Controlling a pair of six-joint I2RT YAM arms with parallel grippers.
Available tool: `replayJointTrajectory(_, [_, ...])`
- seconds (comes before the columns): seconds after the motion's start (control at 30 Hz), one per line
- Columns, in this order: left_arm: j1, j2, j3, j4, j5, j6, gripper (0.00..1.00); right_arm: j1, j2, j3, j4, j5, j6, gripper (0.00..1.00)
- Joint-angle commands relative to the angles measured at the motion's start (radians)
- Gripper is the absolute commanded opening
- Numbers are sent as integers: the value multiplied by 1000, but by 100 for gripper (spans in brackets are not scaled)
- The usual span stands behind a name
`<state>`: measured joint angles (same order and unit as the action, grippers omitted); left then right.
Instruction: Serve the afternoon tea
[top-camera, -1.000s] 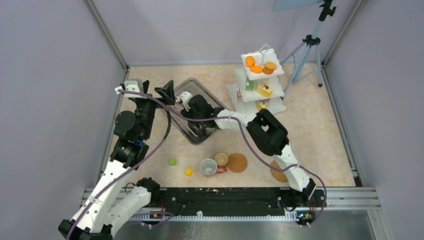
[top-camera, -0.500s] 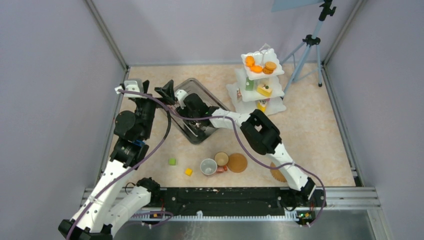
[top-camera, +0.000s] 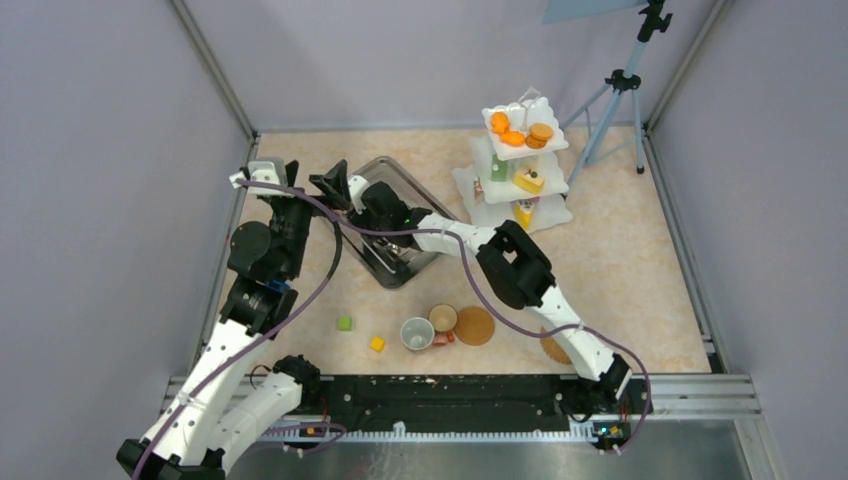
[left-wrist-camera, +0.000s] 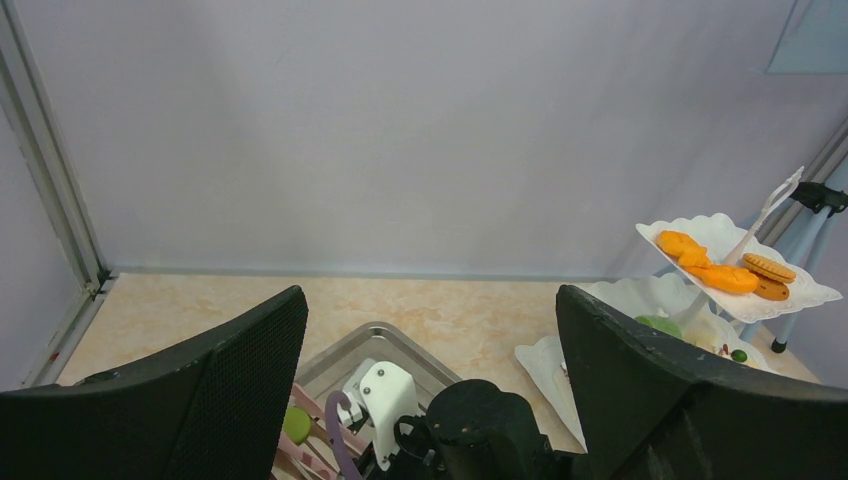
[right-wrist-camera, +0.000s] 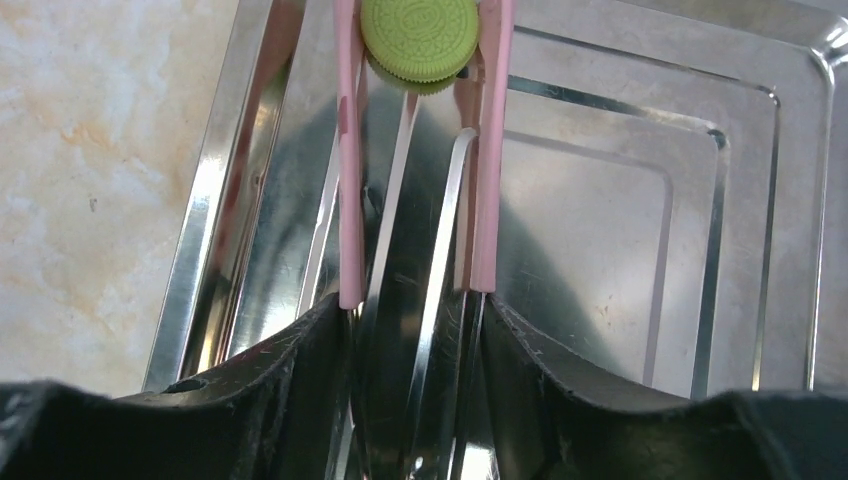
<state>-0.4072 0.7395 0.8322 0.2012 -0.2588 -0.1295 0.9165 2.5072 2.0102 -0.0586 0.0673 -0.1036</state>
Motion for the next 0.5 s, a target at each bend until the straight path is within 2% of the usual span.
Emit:
replayJointTrajectory(0.0, [5,-11,32,23,1,-6,99,16,17,40,-49,19,3,46])
replayJointTrajectory(0.13, [6,-12,33,23,1,-7,99,21,-22,14,-31,31,5,33])
replayJointTrajectory(0.47, [6,-14,33,23,-2,-7,99,23,-218,-132,79,64,68,19])
